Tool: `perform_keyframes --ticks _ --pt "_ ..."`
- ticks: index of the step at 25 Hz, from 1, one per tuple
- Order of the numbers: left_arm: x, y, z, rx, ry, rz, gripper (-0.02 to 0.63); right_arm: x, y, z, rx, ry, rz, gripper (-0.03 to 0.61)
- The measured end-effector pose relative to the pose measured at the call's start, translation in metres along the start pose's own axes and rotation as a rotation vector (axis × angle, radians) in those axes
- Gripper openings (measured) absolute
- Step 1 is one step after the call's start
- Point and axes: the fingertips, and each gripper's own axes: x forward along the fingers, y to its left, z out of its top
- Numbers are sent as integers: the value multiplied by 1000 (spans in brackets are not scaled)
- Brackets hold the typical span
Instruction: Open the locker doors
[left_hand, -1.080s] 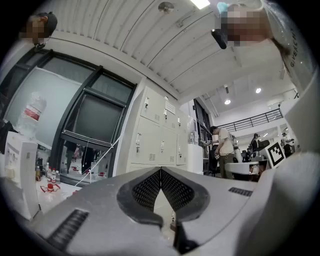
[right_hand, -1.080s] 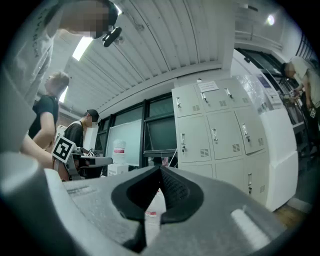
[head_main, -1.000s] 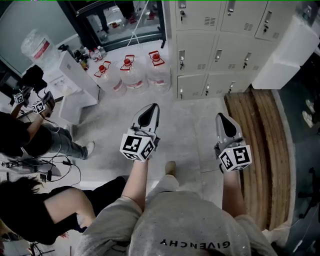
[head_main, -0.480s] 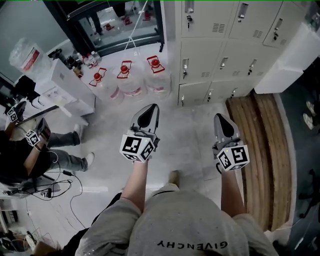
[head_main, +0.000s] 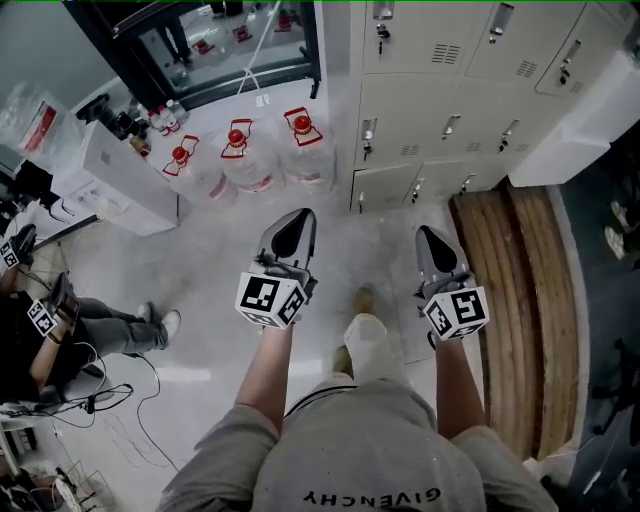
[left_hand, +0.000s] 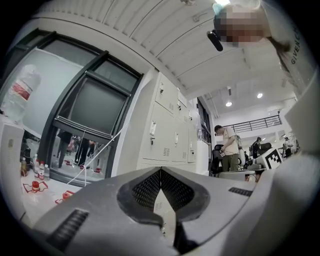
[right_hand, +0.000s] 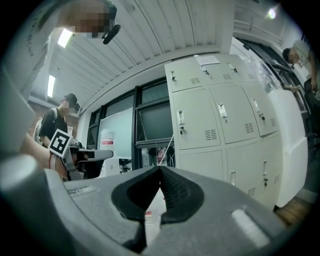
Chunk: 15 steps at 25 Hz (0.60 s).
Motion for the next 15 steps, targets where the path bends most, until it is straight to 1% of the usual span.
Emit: perform_keyframes --ticks 8,15 --pt "57 43 -23 -17 17 13 -2 74 -32 -26 59 11 27 -5" --pt "115 83 -52 -30 51 5 -2 150 -54 -55 71 53 83 -5"
